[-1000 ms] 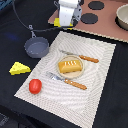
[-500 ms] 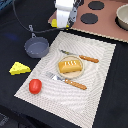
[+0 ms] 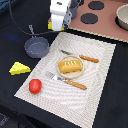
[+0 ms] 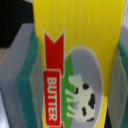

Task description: Interact with the objects in diverse but meaningful ways.

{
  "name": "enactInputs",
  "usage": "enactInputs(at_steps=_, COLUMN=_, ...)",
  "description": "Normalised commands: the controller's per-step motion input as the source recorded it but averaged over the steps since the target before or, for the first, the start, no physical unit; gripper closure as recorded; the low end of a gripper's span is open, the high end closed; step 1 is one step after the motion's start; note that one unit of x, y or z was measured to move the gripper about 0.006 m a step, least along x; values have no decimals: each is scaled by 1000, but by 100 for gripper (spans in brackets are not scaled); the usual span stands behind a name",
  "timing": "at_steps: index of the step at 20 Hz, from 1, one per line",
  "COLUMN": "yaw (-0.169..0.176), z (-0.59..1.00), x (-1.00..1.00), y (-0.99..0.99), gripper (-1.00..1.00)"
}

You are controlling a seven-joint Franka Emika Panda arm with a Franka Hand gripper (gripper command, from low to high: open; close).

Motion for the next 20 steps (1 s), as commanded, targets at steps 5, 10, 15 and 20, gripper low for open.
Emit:
enactInputs(at_steps=5, yaw=-14, z=0, x=0, y=107, gripper=-100)
enactInputs(at_steps=10, yaw=0, z=0, x=0, y=91, gripper=-100)
enactInputs(at_steps=15, yaw=-25, z=511, x=7, y=-121, gripper=-100)
enactInputs(at_steps=20, yaw=-60, z=983, x=0, y=-506, gripper=-100)
